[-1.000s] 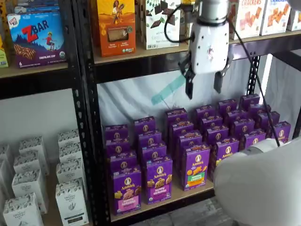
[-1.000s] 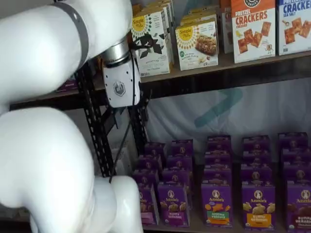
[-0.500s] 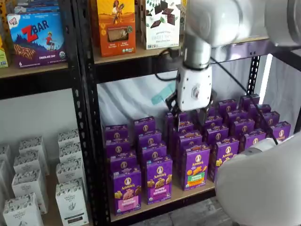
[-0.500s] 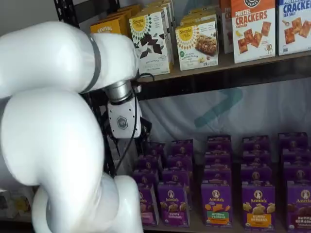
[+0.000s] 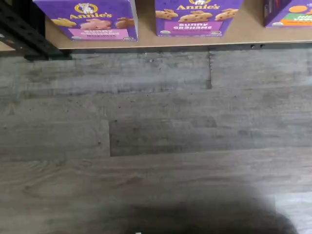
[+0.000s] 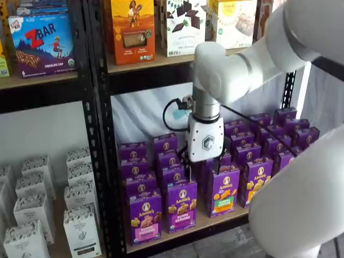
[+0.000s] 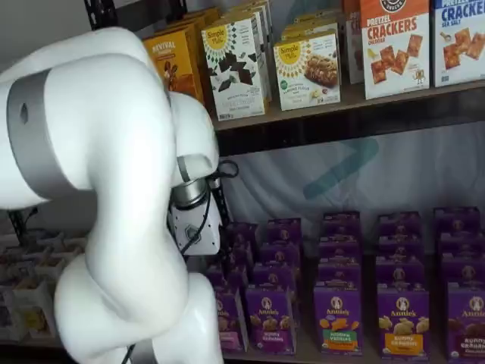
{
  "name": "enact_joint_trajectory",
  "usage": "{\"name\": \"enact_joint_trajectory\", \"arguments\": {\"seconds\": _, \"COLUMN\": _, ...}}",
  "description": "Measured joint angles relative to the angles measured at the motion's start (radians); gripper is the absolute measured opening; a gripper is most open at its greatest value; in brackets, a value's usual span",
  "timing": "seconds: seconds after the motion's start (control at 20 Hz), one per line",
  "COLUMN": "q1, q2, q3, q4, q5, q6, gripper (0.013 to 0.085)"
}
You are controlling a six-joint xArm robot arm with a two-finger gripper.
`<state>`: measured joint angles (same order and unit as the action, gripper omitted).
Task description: Pick up the purple box with a pink patch in the middle, on the bottom shelf, the first box from the left
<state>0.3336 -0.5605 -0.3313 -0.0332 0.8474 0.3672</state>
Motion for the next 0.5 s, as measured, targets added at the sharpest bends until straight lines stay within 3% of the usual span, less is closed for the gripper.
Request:
{"name": "enact_joint_trajectory", "arguments": {"seconds": 0.25, "q1": 0.036, "q2": 0.160, "q3": 0.002, "q4": -0.112, "q5": -0.173, "q6": 0.127, "gripper": 0.0850}}
{"name": "enact_joint_trajectory", "arguments": {"seconds": 0.5, "q1": 0.040, "q2": 0.307, "q3": -0.018, "q4": -0.140, "q5": -0.308, "q6": 0.164, "gripper": 0.0850}}
